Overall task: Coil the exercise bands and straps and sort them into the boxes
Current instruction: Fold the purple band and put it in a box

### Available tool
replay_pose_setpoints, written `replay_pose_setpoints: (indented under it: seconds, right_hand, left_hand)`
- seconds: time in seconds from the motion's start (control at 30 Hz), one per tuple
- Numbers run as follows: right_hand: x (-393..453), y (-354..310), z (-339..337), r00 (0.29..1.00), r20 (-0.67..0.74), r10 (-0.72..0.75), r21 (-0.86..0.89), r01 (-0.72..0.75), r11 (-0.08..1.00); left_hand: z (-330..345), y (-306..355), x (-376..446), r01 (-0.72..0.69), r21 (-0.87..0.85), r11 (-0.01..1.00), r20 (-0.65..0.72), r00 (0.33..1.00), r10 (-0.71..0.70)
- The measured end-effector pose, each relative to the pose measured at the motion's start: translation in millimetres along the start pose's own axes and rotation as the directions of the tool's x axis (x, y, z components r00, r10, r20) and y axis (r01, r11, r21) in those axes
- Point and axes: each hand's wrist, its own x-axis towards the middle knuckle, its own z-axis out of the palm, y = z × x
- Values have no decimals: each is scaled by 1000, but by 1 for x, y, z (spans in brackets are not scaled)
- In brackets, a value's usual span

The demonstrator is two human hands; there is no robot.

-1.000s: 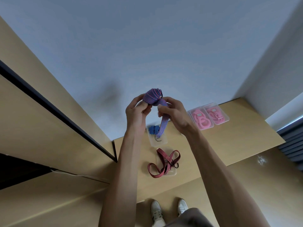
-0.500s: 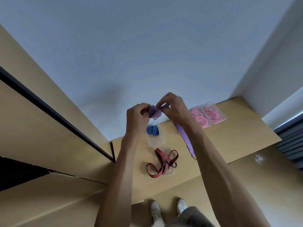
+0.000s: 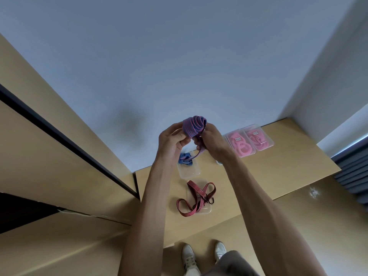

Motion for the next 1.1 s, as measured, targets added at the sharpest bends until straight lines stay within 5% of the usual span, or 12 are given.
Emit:
replay_pose_setpoints:
  seconds: [0.2,0.27,0.4,0.53,0.77,0.97,1.1]
  right_hand:
    - [-4,5,10,998,-31,63,-26,-64,998]
    - [-5,4,11,998,29,64,-180,-58,982]
    - [-2,0,17,998,40,40,-612,-7,791]
    - [2,-12,7,992,113,-64,-781,128,611]
    - [3,-27,0,965,55,-255,-631,231,740]
    - [-2,-28,5,965,103,-242,-383,263,885]
    - [0,-21,14,993,40,-112,-268,119,956]
  left_hand:
    - [1,-4,6,-91,94,991,-348,930,118]
    - [-4,-5,10,-123,234,964,-442,870,218]
    - [-18,-10,9,-170,664,729,-361,780,511]
    - [-40,-13,7,-132,789,600,-222,849,479]
    - [-51,-6,5,-185,615,766,-46,962,269]
    - [-54,8,0,-64,303,951,121,992,28]
    - [-47,9,-2,-31,75,997,259,966,11]
